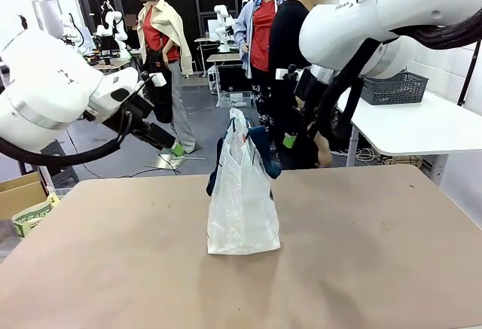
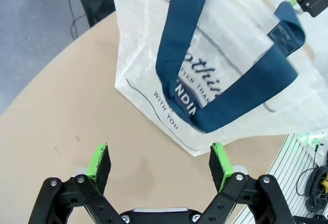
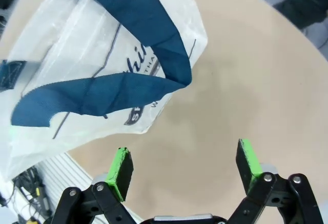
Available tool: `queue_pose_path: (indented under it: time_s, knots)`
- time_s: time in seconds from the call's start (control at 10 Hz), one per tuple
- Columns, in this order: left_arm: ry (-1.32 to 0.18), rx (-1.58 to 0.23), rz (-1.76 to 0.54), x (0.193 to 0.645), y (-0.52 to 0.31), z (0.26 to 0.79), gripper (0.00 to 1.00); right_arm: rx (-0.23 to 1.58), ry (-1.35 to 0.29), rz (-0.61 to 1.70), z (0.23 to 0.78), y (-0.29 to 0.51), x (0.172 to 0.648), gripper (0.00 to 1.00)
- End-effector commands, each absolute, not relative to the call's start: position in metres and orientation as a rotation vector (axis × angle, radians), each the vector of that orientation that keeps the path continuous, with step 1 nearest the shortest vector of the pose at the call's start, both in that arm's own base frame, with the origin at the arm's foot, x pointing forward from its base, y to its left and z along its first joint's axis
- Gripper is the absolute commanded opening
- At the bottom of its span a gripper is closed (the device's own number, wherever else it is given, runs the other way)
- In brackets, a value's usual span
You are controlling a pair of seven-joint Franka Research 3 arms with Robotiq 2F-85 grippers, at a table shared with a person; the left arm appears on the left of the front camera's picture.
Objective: Transfer purchased items from the store into the shopping bag.
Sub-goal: Open the Reusable shopping bag in the center of the table.
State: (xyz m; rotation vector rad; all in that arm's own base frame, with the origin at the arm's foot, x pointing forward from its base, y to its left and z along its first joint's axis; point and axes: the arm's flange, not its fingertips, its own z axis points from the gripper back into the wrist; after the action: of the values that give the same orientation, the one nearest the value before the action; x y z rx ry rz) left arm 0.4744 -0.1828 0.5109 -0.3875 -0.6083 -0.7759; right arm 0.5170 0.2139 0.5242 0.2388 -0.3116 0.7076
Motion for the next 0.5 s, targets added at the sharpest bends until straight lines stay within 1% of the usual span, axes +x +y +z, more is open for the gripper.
queue_pose_path:
  time_s: [0.0,0.2,0.4]
  knots:
    - [-0.631,-0.322,-0.825,0.468,-0.195,0.558,1.00,0.176,-0.243,0.689,0.557,0.234,0.530,1.00]
    - [-0.634,-0.256,-0.833,0.469,-0.215,0.592,1.00,0.114,-0.217,0.665,0.587,0.251,0.552,1.00]
    - [-0.607,-0.230,-0.823,0.475,-0.238,0.613,1.00,0.088,-0.200,0.642,0.606,0.268,0.569,1.00]
